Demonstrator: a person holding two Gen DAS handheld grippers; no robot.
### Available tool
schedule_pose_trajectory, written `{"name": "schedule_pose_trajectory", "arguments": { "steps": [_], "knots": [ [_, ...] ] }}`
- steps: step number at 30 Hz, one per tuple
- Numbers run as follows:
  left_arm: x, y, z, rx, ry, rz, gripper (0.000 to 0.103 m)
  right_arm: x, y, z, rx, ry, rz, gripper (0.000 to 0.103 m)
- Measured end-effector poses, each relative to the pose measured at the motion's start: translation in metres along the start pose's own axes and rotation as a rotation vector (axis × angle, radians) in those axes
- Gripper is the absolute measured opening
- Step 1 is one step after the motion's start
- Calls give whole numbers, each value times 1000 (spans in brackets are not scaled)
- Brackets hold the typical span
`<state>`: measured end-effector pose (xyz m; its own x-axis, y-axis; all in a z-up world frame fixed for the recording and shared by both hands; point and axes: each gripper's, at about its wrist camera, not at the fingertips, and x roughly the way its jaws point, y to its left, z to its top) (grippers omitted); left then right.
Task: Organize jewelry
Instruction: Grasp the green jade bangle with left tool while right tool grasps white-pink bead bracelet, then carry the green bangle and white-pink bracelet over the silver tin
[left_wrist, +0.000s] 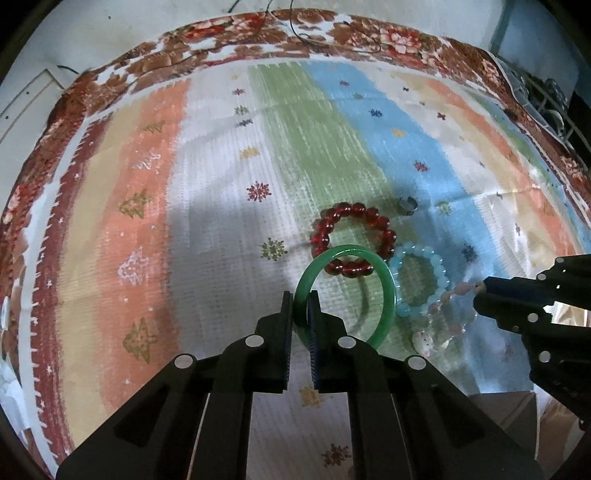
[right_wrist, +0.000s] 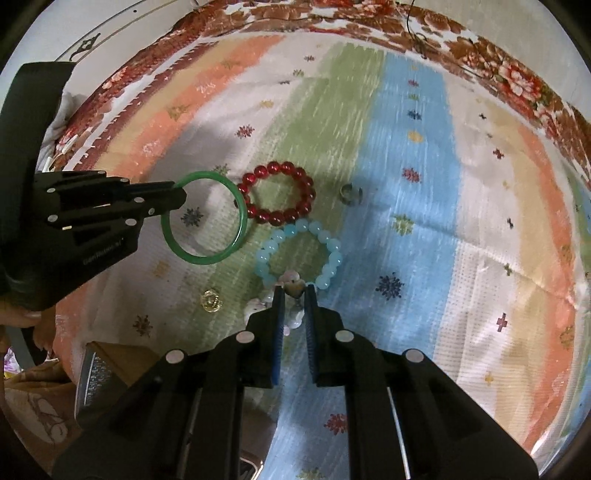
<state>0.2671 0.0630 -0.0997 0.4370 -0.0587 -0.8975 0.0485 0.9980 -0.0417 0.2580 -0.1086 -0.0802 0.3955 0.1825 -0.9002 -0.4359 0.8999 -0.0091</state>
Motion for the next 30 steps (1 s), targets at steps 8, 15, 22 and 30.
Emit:
{"name": "schedule_pose_trajectory", "arguments": {
  "steps": [8,15,22,30],
  "knots": [
    [-20,-5,1,-6,-38,-10,7,-10,3,1,4,-31,-11,12],
    [-31,-4,-3,-30,-54,0,8,-22,4,1,25,-64,-44,12],
    [-44,-7,-10,-44,-65,-18,8,-40,8,-1,44,-103,-21,12],
    [-68,-18,-21,-51,-102,-37,8,-75,25,-11,49,-167,31,12]
  ]
}}
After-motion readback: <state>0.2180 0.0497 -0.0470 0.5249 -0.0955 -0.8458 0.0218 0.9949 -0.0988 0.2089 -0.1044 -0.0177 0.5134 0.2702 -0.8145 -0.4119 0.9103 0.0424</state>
